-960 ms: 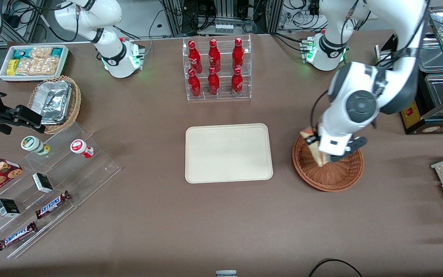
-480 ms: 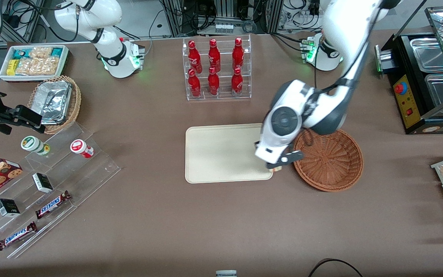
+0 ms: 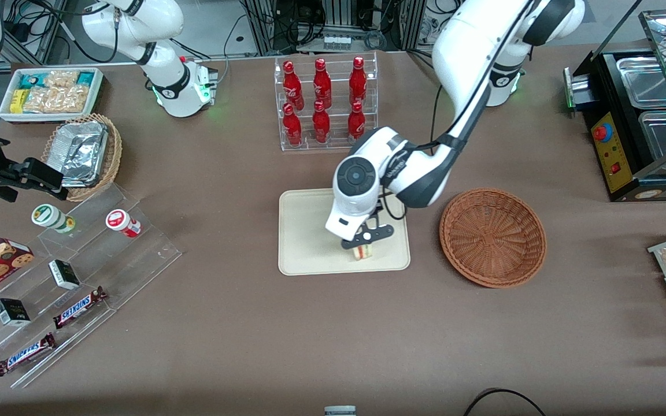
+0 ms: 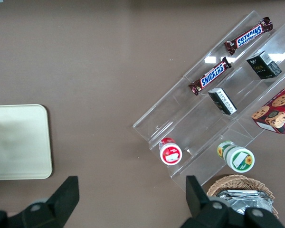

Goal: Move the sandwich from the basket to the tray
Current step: 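Lower the sandwich onto the tray and open the left gripper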

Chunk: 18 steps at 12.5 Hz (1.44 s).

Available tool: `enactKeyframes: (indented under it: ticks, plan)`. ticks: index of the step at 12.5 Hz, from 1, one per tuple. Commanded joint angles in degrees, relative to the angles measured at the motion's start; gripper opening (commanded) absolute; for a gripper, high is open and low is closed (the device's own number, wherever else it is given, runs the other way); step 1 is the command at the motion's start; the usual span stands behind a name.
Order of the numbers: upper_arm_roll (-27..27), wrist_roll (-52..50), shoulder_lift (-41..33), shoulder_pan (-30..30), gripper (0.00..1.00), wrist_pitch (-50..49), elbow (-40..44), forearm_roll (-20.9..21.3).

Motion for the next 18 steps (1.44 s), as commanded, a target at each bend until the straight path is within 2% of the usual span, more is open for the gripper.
enactKeyframes:
  ticks: [1, 5, 6, 8, 14, 15, 18]
  plan:
    - [0.9, -3.8, 3.5, -3.6, 0.08, 2.8, 2.3, 0.5]
    - [1.1, -4.6, 5.6, -4.7, 0.08, 3.0, 3.7, 1.4]
    - [1.1, -4.5, 5.6, -4.7, 0.12, 3.0, 3.7, 1.4]
    - [1.1, -4.2, 5.2, -4.6, 1.0, 2.9, 3.7, 1.5]
    - [1.4, -2.6, -1.0, -2.2, 1.0, -6.1, 7.0, 1.6]
    - [1.1, 0.7, -3.6, 0.4, 1.0, -7.9, 6.3, 1.2]
    - [1.4, 14.1, -9.0, 3.1, 1.0, -15.9, 4.3, 1.6]
